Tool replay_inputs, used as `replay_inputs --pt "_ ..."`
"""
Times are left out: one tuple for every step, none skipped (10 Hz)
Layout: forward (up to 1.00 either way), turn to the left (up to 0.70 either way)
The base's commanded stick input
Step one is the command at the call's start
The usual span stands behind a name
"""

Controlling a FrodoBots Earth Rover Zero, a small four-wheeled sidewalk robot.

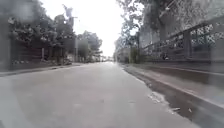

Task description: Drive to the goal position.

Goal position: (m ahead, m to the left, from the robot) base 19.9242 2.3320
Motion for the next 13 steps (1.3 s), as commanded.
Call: replay_inputs --pt "1.00 -0.32" --pt "1.00 -0.02" --pt "1.00 -0.02" --pt "1.00 -0.02" --pt "1.00 -0.02" --pt "1.00 -0.02" --pt "1.00 -0.02" --pt "1.00 -0.02" --pt "1.00 -0.02" --pt "1.00 0.06" --pt "1.00 0.33" --pt "1.00 0.37" --pt "1.00 0.37"
